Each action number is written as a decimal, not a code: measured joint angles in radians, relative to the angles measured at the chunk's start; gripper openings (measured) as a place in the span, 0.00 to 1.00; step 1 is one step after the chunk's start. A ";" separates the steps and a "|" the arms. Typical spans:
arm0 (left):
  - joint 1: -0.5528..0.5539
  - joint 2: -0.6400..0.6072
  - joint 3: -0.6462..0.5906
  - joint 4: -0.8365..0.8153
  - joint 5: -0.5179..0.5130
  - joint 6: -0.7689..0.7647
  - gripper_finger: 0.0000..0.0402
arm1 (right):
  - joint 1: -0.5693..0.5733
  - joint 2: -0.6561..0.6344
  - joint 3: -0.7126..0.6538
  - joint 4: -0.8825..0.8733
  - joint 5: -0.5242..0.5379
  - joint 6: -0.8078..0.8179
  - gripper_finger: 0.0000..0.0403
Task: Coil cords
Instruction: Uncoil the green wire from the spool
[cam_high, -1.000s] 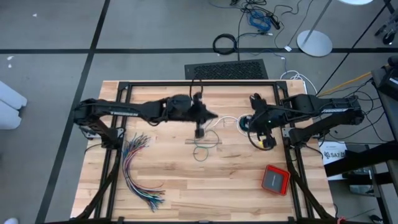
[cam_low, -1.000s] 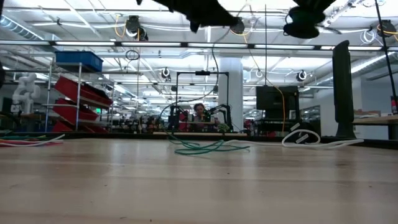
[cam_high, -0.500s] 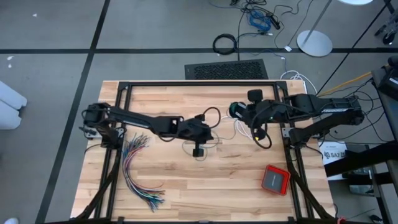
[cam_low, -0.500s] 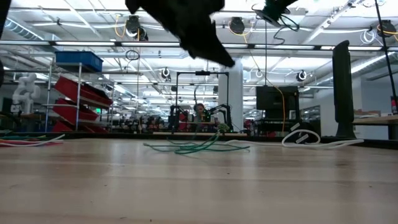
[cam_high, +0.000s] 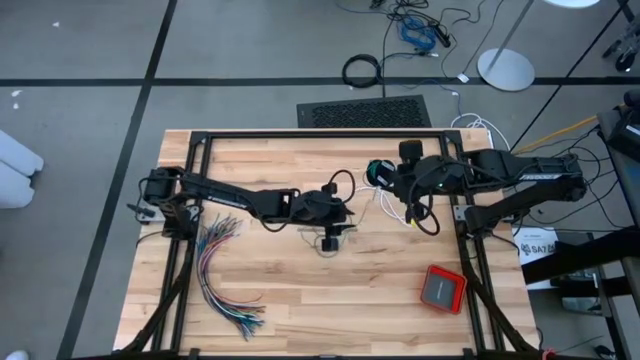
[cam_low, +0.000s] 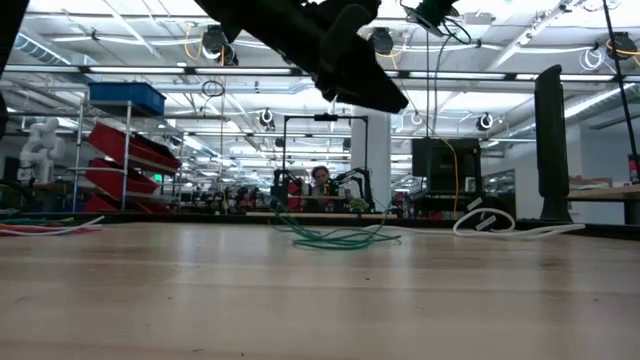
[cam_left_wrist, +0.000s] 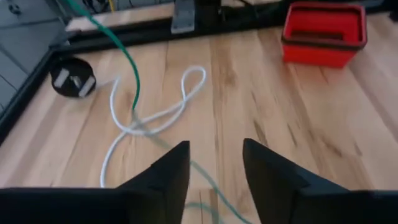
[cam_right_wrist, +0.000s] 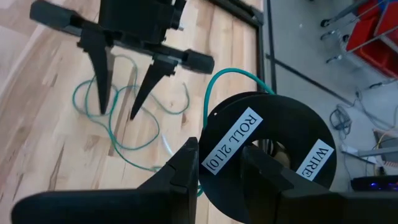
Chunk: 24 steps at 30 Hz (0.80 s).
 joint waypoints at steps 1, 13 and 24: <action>0.000 0.000 0.000 0.012 -0.001 0.001 0.42 | 0.000 -0.006 0.000 0.006 0.000 -0.003 0.19; 0.007 0.000 0.000 0.015 -0.043 -0.007 0.43 | 0.000 -0.068 0.000 0.012 0.000 0.000 0.19; 0.008 0.000 0.000 0.015 -0.043 -0.007 0.43 | 0.000 -0.069 0.000 0.017 -0.034 0.012 0.19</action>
